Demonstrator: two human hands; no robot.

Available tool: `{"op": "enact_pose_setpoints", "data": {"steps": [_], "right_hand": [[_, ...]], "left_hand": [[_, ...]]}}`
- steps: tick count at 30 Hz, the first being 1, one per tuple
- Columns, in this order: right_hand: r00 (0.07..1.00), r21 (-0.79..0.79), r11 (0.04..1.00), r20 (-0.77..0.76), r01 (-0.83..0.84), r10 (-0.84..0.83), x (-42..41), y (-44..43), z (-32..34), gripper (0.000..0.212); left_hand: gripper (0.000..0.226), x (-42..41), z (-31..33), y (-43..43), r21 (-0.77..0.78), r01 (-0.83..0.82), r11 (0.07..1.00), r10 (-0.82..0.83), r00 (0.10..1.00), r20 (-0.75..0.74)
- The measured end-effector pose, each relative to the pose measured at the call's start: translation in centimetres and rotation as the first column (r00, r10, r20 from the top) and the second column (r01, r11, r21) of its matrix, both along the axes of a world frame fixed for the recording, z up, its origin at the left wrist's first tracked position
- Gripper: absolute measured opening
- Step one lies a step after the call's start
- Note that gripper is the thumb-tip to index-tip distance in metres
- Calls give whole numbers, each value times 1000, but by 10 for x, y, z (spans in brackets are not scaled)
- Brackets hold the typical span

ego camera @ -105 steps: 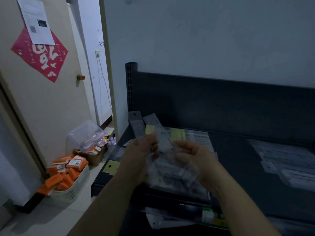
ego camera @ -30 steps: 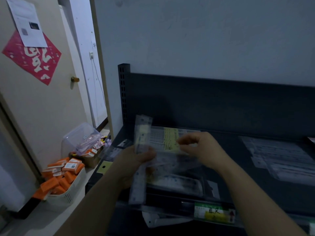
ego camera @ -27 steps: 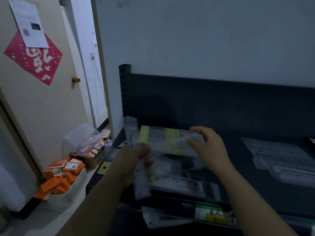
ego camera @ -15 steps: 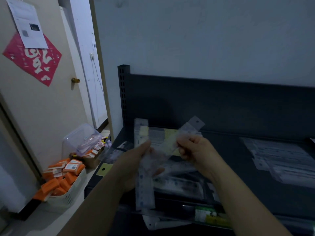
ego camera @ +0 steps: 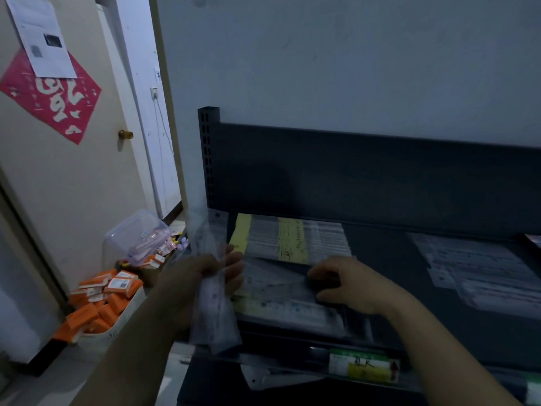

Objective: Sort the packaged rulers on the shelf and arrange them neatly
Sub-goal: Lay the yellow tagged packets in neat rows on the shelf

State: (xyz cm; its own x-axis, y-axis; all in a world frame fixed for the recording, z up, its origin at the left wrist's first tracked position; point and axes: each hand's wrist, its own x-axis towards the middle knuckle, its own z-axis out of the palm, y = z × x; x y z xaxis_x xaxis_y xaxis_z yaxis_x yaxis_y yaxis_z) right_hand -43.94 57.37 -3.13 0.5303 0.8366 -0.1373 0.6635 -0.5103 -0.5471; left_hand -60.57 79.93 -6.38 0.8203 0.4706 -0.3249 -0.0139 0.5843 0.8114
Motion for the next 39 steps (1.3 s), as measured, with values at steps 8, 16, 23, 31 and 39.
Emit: {"op": "enact_pose_setpoints", "data": {"steps": [8, 16, 23, 31, 39], "right_hand": [[996, 56, 997, 77, 49, -54, -2, -3, -2, 15], [999, 563, 826, -39, 36, -17, -10, 7, 3, 24], [987, 573, 815, 161, -89, -6, -24, 38, -12, 46], [994, 197, 974, -22, 114, -112, -19, 11, -4, 32], [999, -77, 996, -3, 45, -45, -20, 20, 4, 26]], "left_hand": [[29, 3, -12, 11, -140, 107, 984, -97, 992, 76], [26, -4, 10, -35, -28, 154, 988, -154, 987, -32], [35, 1, 25, -76, 38, 266, 963, -267, 963, 30], [28, -13, 21, -36, -168, -32, 985, 35, 999, 16], [24, -24, 21, -33, -103, -81, 991, 76, 996, -51]]}}
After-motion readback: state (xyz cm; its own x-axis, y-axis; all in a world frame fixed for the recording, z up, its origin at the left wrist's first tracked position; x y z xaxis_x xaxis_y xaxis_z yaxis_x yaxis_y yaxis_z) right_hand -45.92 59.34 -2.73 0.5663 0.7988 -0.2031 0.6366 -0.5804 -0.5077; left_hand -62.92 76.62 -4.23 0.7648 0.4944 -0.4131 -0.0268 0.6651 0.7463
